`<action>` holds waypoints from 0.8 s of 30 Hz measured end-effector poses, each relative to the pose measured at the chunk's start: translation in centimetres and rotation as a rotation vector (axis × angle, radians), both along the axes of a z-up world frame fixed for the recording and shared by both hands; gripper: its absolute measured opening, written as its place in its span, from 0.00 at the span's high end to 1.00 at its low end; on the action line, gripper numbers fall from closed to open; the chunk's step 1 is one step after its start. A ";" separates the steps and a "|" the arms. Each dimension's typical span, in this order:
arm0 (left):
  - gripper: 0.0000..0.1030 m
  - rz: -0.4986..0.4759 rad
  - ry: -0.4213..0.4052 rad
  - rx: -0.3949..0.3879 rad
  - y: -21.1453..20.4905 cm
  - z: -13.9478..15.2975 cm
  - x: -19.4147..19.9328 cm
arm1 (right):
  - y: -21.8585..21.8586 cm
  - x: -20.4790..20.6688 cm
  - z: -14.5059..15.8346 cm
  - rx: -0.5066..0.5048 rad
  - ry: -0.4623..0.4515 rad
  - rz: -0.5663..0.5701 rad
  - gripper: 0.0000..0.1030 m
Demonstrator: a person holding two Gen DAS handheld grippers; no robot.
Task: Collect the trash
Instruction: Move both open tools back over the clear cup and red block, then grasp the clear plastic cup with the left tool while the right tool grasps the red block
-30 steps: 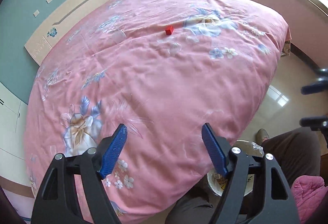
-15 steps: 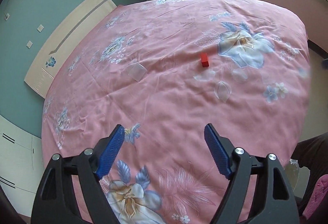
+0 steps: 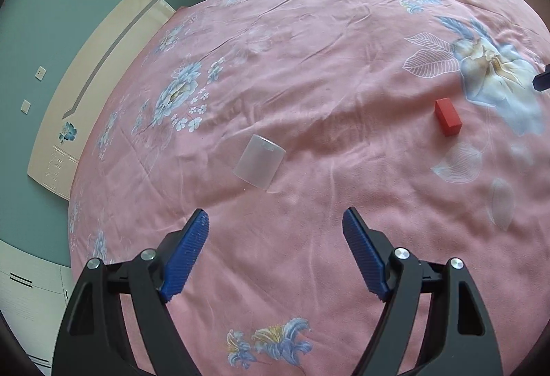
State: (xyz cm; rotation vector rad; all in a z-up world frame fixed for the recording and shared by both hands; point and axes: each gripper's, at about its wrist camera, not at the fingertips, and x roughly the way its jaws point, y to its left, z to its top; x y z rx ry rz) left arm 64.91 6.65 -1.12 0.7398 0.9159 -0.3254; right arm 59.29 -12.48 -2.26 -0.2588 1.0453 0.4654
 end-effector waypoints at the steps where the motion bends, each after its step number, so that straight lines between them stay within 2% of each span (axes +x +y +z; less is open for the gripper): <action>1: 0.20 0.000 0.009 0.004 0.2 -0.7 1.1 | 0.1 0.8 -0.6 -0.005 0.003 0.012 0.34; 6: 0.19 -0.053 0.030 0.032 0.4 -3.9 5.8 | 0.5 4.9 -4.2 -0.047 0.011 0.085 0.34; 13: 0.19 -0.103 0.089 -0.014 -0.3 -7.1 10.5 | 0.6 8.8 -8.4 -0.064 0.038 0.179 0.34; 16: 0.20 -0.120 0.108 -0.019 -0.9 -8.5 11.2 | 0.7 10.0 -9.8 -0.052 0.062 0.202 0.34; 21: 0.37 -0.093 0.118 -0.088 -0.4 -9.5 11.7 | 1.1 10.5 -10.2 -0.016 0.039 0.243 0.34; 24: 0.40 -0.079 0.109 -0.113 0.1 -9.4 11.1 | 1.0 10.5 -10.3 0.003 0.049 0.239 0.40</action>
